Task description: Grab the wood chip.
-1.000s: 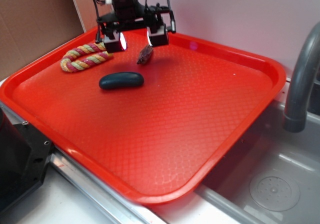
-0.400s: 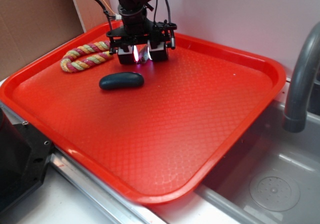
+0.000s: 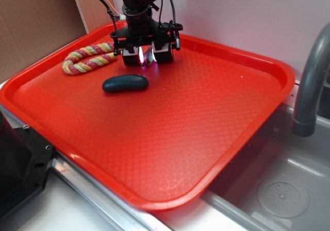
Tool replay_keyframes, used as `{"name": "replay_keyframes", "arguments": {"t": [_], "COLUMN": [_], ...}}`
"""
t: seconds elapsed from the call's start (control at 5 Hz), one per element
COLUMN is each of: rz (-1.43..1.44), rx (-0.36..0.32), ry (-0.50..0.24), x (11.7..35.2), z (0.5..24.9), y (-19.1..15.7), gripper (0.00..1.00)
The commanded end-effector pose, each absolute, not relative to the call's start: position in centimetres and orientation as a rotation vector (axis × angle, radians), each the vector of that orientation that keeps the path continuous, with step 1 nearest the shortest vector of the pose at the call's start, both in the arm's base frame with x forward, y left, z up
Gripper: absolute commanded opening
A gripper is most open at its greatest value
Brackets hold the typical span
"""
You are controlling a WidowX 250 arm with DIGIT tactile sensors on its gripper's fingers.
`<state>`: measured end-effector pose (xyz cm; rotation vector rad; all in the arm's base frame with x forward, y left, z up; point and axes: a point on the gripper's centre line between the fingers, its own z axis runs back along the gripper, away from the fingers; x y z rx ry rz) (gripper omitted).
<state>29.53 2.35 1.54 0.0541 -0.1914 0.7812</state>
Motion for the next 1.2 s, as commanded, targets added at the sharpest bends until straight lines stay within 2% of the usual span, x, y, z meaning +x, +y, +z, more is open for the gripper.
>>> {"name": "replay_keyframes", "arguments": {"t": [0.0,0.2,0.4,0.6,0.8,1.0], "rz": [0.641,0.477,0.292,0.202,0.201,0.25], "rx": [0.031,0.011,-0.062,-0.102,-0.105,-0.077], "ry": [-0.192,-0.186,-0.143,-0.102,-0.103,-0.098], "x": [26.3,23.8,20.8,18.6,17.5,18.0], "z": [10.0,13.4,16.8,18.5,18.4,18.2], "y": [2.3,1.1,-0.3,-1.0,-1.2,-0.8], "gripper": [0.0,0.0,0.0,0.0,0.0,0.0]}}
